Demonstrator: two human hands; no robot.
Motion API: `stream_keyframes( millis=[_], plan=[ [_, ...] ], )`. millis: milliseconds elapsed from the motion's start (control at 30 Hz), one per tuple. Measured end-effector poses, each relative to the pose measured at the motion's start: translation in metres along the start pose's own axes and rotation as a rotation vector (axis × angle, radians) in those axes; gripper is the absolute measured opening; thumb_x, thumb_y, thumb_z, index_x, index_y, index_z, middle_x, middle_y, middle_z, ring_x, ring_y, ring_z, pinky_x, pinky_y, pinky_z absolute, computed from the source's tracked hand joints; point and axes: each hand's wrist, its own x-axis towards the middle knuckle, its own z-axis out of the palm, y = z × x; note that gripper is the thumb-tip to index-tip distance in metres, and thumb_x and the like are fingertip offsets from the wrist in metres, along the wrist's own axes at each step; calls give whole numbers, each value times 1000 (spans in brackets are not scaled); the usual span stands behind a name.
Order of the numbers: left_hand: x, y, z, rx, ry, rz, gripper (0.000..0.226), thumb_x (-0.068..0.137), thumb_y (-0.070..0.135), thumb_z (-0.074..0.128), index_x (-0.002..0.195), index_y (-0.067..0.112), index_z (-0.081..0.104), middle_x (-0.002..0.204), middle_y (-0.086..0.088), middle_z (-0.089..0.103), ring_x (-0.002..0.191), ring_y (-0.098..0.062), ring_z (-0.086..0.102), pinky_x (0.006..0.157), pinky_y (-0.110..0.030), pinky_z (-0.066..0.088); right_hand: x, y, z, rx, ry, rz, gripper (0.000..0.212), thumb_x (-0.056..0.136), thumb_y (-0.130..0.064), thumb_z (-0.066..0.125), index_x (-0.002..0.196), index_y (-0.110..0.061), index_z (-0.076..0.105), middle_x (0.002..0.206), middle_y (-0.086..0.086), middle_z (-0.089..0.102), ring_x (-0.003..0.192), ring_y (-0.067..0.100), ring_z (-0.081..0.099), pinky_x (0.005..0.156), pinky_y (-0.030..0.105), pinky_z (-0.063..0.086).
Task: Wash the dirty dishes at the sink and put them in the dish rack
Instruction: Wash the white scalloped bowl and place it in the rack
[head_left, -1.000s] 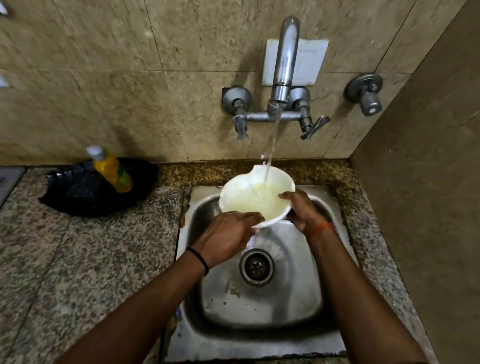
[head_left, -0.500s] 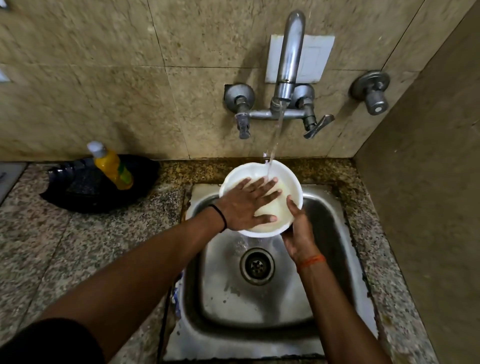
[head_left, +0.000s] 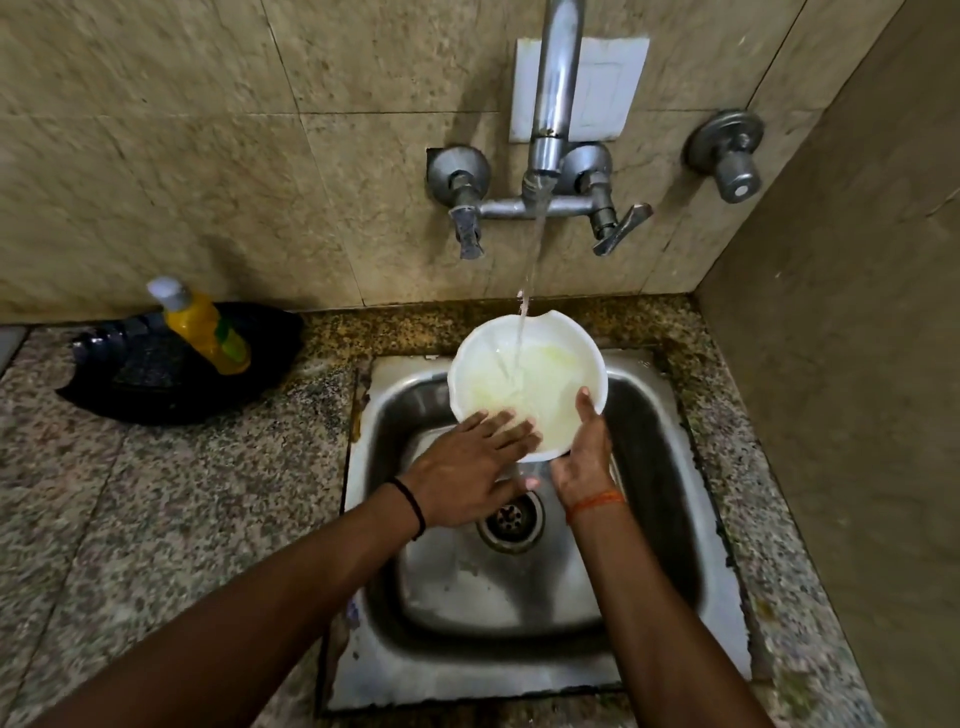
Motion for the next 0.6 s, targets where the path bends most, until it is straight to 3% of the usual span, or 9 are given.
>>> stream_keyframes(
  millis=[67,167,267,400,500,600],
  plan=[
    [8,-4,1,-1,-20,33,71,95,64,18,153,24,18,161,-2,16,149,-23,10,121,-43,16,-4,3,7,0,-20,71,52,89,-41,59,129,-7,57,118,21,66,106,41,64,91,59,50],
    [28,-13,-5,23,-58,35,68,97,58,17,155,24,5,163,-1,2,150,-20,0,121,-44,6,-4,1,15,30,-116,100,51,94,-41,53,130,-5,56,117,20,66,100,34,67,83,48,56],
    [44,-30,-20,53,-37,-89,60,102,45,18,154,24,-3,163,2,-6,150,-17,-4,120,-45,-1,-10,1,17,76,-256,70,46,98,-37,46,132,-8,53,125,18,63,111,31,63,91,46,54],
    [56,-40,-11,188,94,-223,70,92,57,9,154,27,-3,163,7,-1,150,-21,-5,118,-51,-4,-10,10,14,47,-255,52,46,95,-37,52,133,-10,53,127,18,62,117,34,60,99,52,48],
    [58,-24,-1,39,294,-396,73,91,60,20,154,25,10,162,5,11,150,-21,2,117,-51,1,0,-1,17,-55,-189,-47,55,85,-41,64,130,-11,57,120,17,67,110,35,64,96,53,50],
    [68,5,4,-199,363,-663,78,90,62,17,155,22,2,163,6,-1,150,-22,-6,117,-53,-4,2,-1,20,-75,-146,-89,40,90,-31,62,124,-9,61,117,17,68,107,34,66,93,52,52]
  ],
)
